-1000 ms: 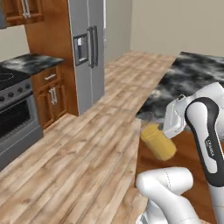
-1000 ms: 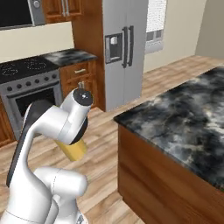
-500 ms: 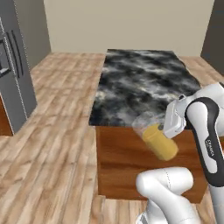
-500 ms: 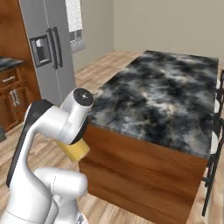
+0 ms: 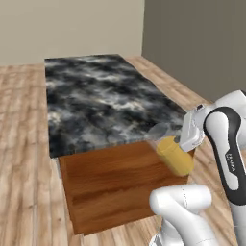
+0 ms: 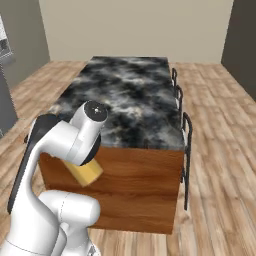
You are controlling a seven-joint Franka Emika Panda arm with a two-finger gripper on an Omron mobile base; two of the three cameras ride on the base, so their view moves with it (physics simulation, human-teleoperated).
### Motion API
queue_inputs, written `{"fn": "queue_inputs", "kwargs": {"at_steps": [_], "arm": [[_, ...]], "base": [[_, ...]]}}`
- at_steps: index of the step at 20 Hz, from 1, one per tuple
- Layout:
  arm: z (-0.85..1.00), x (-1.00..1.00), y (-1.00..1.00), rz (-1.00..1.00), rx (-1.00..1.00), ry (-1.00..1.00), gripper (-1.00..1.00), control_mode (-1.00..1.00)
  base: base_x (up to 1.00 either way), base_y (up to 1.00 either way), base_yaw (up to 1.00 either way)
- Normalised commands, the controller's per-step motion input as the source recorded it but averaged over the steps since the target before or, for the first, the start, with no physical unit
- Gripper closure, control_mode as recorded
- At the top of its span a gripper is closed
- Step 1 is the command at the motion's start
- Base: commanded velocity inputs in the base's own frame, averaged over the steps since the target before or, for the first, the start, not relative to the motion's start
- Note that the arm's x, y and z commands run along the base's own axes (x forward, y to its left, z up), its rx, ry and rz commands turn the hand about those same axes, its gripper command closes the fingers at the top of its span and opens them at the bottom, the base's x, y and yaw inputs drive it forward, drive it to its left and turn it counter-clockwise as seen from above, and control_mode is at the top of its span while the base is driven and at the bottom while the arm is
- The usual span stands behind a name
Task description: Place the pitcher and cup on the dining counter for serving.
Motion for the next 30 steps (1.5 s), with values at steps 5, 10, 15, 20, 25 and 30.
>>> {"fn": "queue_inputs", "kwargs": {"at_steps": [5,10,15,20,25,30], "arm": [[0.0,0.0,0.0,0.0,0.0,0.0,1.0,1.0],[0.0,0.0,0.0,0.0,0.0,0.0,1.0,1.0],[0.0,0.0,0.0,0.0,0.0,0.0,1.0,1.0],[0.0,0.0,0.0,0.0,0.0,0.0,1.0,1.0],[0.0,0.0,0.0,0.0,0.0,0.0,1.0,1.0],[0.0,0.0,0.0,0.0,0.0,0.0,1.0,1.0]], "base": [[0.0,-0.15,-0.5],[0.02,-0.49,-0.35],[0.23,-0.59,-0.18],[0.4,-0.75,-0.08],[0.66,-0.64,0.02],[0.92,-0.4,0.26]]}}
